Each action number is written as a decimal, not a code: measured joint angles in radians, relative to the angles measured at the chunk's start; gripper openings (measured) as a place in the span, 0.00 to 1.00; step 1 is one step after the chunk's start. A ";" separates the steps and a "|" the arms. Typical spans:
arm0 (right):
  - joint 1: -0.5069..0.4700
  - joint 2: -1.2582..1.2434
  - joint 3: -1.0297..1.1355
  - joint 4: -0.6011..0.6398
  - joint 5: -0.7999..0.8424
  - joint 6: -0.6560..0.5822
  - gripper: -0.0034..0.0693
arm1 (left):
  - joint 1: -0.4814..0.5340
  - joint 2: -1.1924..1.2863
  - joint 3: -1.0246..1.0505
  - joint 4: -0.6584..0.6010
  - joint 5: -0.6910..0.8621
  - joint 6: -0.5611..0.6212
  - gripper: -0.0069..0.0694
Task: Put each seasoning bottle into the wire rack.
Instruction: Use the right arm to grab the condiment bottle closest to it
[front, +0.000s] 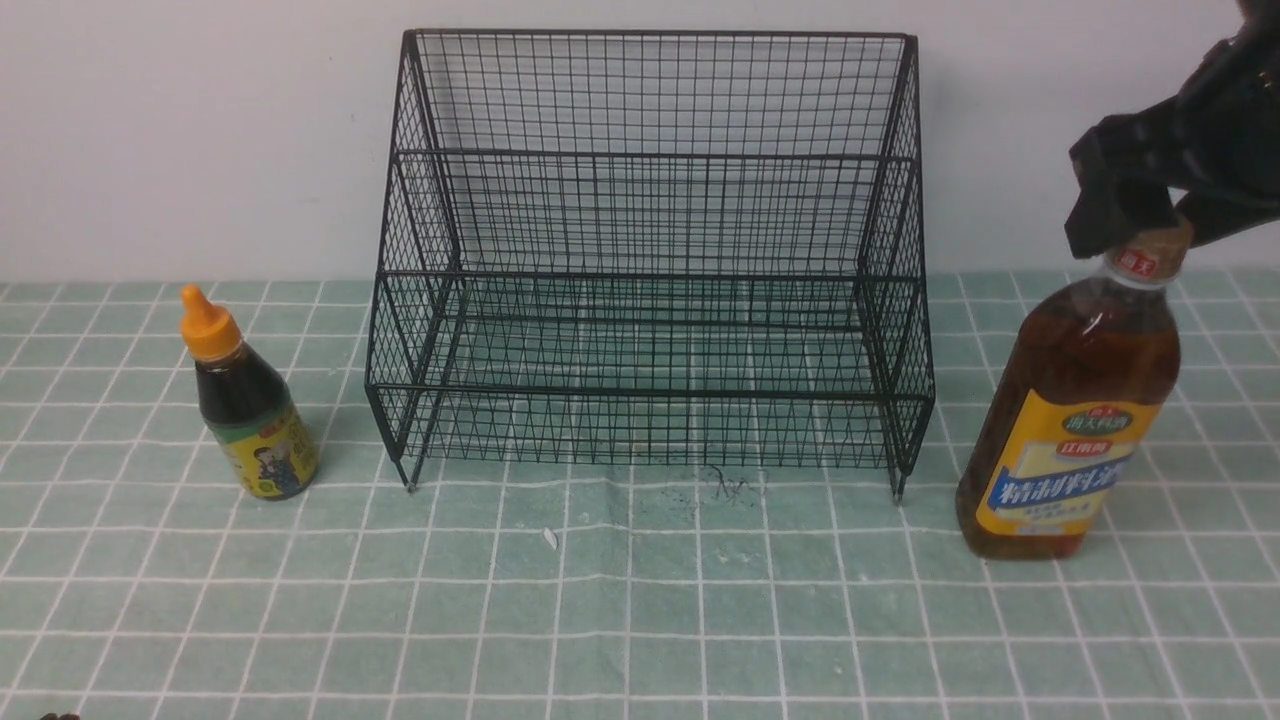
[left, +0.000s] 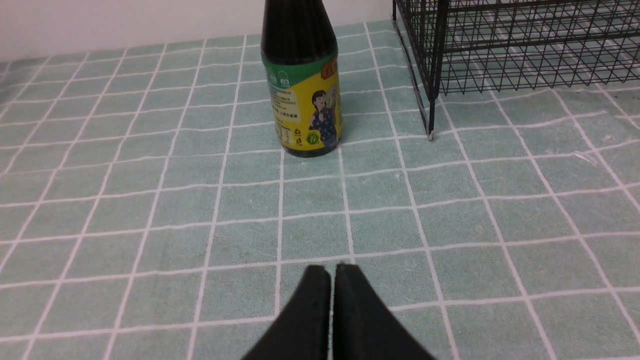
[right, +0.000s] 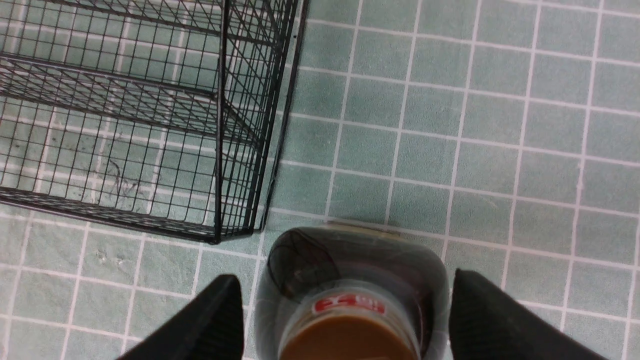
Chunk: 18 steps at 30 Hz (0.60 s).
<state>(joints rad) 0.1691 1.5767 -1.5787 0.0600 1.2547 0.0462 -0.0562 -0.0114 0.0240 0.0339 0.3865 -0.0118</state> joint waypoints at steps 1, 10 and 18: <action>0.000 0.000 0.000 0.000 0.000 0.000 0.73 | 0.000 0.000 0.000 0.000 0.000 0.000 0.08; 0.000 0.000 0.000 0.002 0.000 0.016 0.59 | 0.000 0.000 0.000 0.000 0.000 0.000 0.08; 0.000 0.000 0.000 0.004 0.000 0.018 0.52 | 0.000 0.000 0.000 0.000 0.000 0.000 0.08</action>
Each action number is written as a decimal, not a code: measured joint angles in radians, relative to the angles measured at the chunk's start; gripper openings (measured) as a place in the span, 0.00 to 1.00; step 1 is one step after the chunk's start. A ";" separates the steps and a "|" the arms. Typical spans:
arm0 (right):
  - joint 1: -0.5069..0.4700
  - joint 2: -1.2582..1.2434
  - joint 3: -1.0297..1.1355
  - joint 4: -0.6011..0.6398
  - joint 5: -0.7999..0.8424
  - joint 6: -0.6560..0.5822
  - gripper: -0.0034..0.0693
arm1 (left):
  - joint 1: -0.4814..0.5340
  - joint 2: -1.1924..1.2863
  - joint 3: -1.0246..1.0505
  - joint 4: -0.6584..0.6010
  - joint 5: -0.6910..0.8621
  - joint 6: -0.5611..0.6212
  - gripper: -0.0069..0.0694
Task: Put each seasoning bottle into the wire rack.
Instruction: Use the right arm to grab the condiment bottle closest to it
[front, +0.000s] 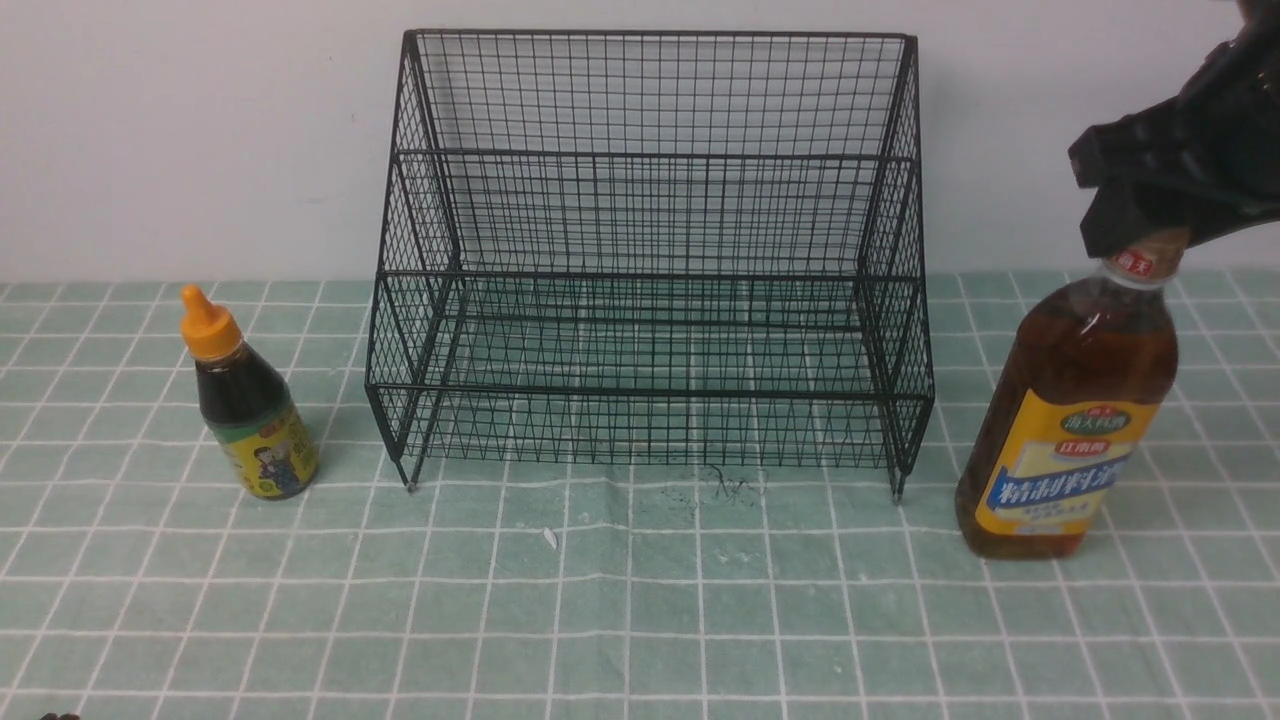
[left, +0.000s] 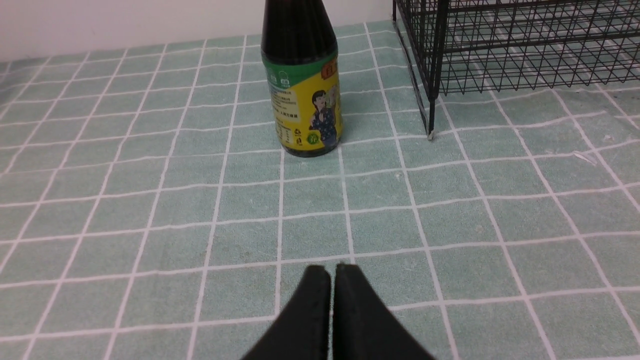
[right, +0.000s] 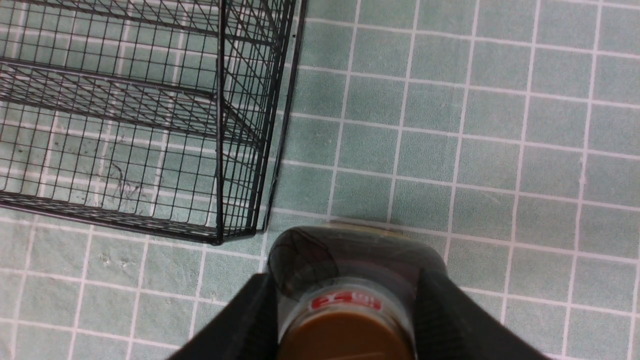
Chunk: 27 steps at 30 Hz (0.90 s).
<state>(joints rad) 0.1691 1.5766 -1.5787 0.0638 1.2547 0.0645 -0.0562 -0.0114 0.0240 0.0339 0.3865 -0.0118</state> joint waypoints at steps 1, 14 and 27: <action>0.000 0.000 0.000 0.000 0.000 0.001 0.52 | 0.000 0.000 0.000 0.000 0.000 0.000 0.08; 0.000 0.000 0.000 0.015 0.000 0.002 0.63 | 0.000 0.000 0.000 0.000 0.000 0.000 0.08; 0.000 -0.020 0.030 0.032 -0.011 0.043 0.72 | 0.000 0.000 0.000 0.000 0.000 0.000 0.08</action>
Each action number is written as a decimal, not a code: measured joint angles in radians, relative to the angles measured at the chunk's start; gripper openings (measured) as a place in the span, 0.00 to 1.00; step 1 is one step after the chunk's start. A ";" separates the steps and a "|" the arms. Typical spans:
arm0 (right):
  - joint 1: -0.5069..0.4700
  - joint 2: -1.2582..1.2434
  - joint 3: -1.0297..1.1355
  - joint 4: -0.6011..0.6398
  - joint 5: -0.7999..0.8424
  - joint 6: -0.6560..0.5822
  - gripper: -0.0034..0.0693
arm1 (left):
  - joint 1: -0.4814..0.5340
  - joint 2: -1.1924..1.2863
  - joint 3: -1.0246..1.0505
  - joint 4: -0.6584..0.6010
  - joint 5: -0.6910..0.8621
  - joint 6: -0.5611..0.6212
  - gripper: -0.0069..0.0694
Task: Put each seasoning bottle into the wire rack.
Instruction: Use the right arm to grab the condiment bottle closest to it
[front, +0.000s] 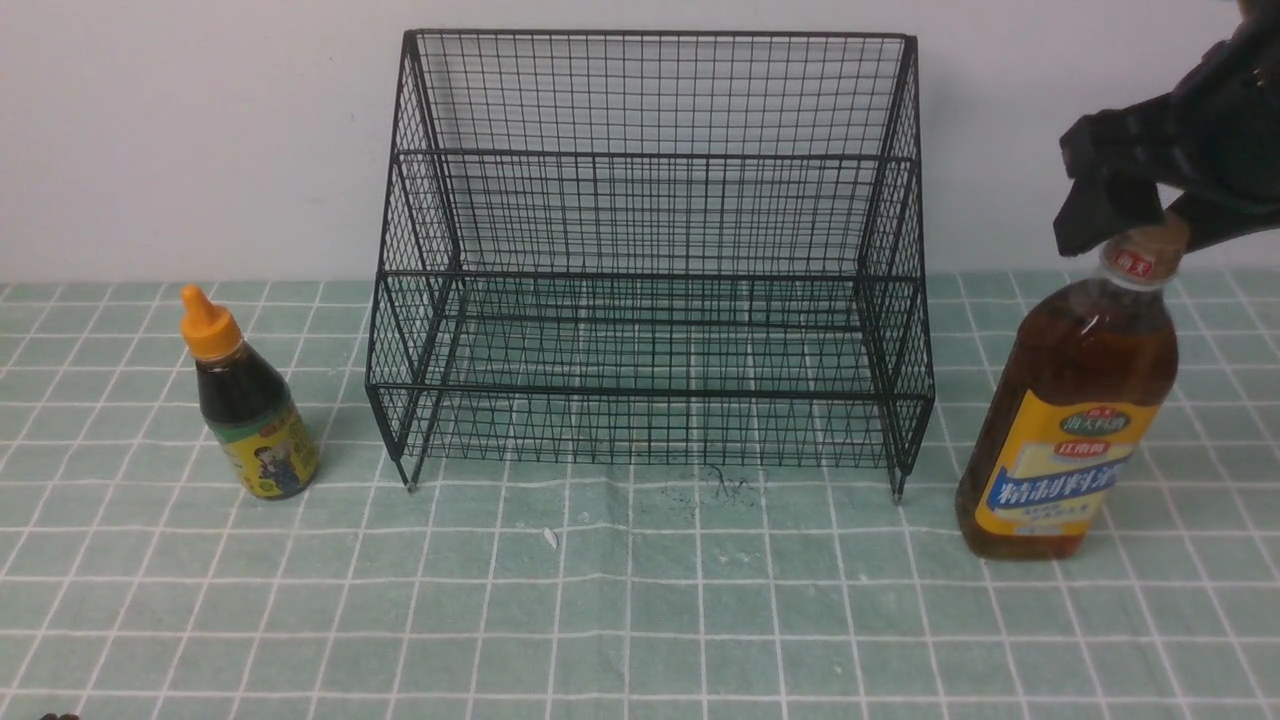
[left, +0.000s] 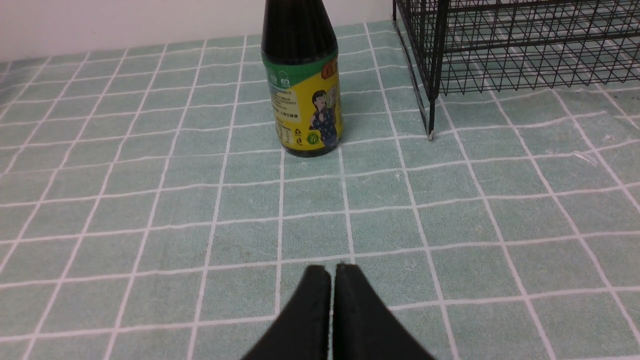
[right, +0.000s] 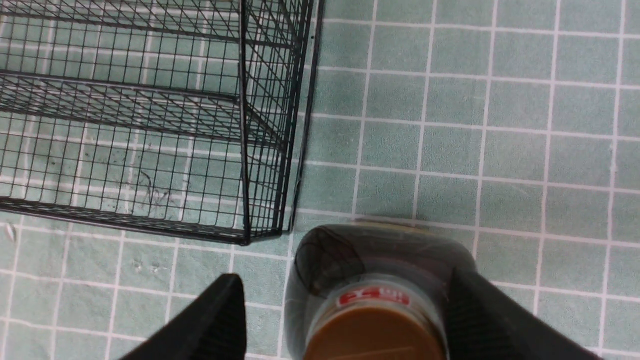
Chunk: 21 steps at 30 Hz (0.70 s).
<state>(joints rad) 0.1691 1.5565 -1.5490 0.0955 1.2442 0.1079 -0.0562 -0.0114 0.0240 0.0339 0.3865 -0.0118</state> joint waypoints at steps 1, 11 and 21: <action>0.000 -0.007 0.011 -0.007 0.001 0.000 0.72 | 0.000 0.000 0.000 0.000 0.000 0.000 0.08; 0.001 -0.012 0.041 -0.046 0.010 0.007 0.72 | 0.000 0.000 0.000 0.000 0.000 0.000 0.08; 0.001 0.018 0.038 -0.046 0.001 -0.029 0.50 | 0.000 0.000 0.000 0.000 0.000 0.000 0.08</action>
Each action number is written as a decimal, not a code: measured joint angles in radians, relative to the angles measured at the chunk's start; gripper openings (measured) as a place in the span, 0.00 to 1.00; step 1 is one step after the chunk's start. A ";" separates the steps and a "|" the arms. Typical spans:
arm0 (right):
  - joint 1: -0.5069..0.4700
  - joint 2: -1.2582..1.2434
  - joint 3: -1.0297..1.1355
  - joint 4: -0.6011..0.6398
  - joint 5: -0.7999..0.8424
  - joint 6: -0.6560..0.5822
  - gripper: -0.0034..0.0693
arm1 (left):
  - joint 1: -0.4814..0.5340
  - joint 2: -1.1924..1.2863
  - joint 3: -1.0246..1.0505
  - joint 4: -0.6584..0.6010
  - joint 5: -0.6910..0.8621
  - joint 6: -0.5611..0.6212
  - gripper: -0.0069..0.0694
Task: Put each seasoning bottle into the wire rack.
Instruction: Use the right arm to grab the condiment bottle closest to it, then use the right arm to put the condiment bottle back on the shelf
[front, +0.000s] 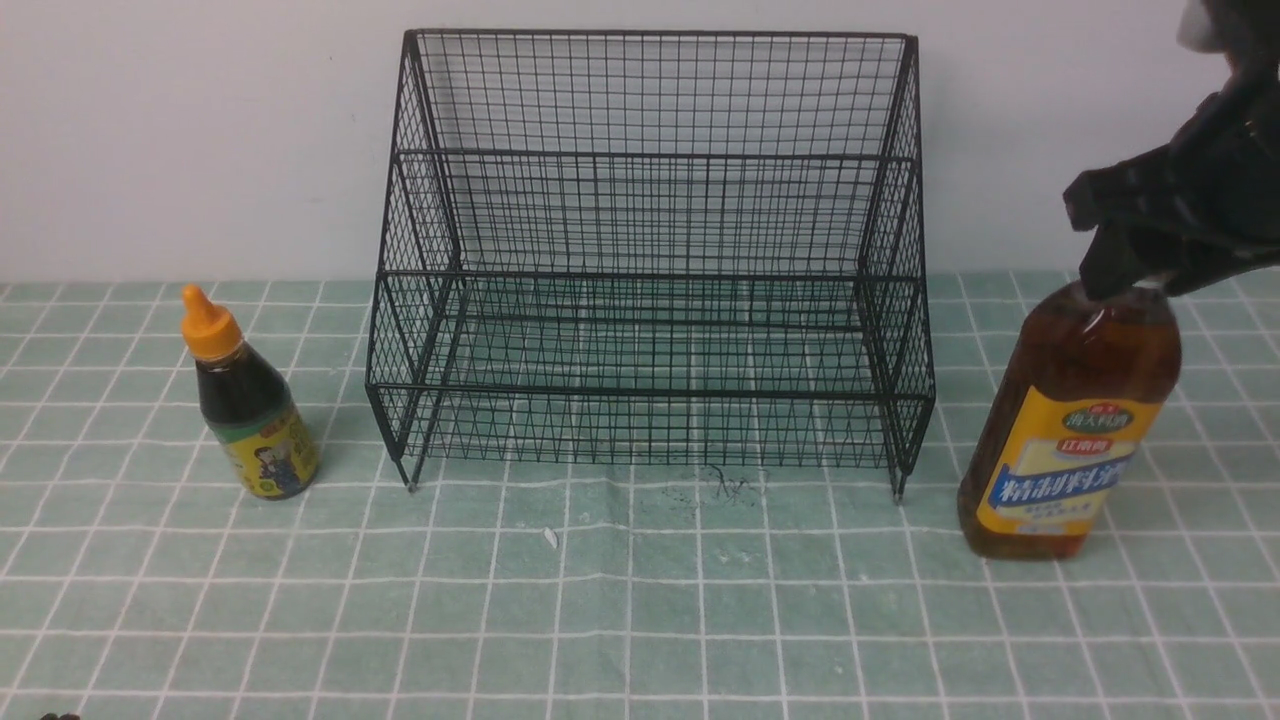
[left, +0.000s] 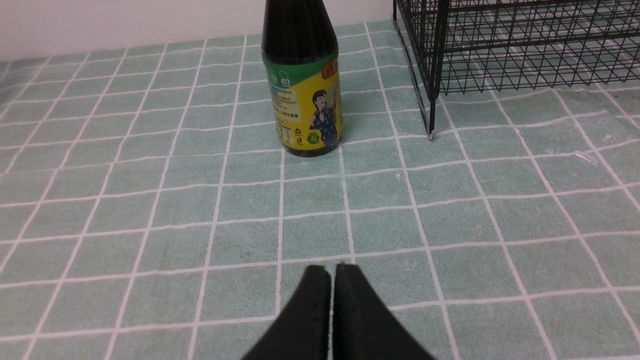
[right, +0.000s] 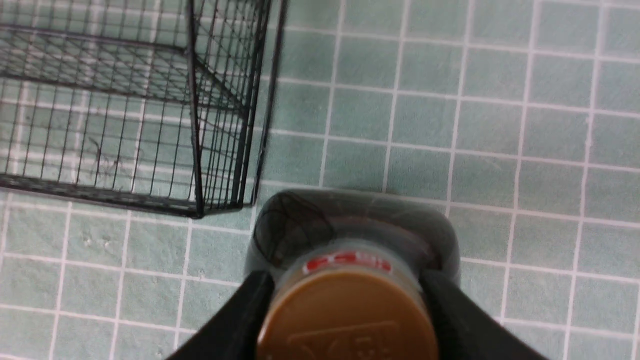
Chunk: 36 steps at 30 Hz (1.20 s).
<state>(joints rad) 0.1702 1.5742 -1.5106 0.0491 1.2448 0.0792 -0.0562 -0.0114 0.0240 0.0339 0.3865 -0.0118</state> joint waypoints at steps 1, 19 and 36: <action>0.000 0.000 -0.001 0.003 0.001 -0.015 0.50 | 0.000 0.000 0.000 0.000 0.000 0.000 0.08; 0.000 -0.158 -0.250 0.100 0.099 -0.096 0.50 | 0.000 0.000 0.000 0.000 0.000 0.000 0.08; 0.000 -0.079 -0.359 0.341 0.090 -0.175 0.50 | 0.000 0.000 0.000 0.000 0.000 0.000 0.08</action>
<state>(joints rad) 0.1702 1.4950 -1.8693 0.3902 1.3349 -0.0954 -0.0562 -0.0114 0.0240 0.0339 0.3865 -0.0118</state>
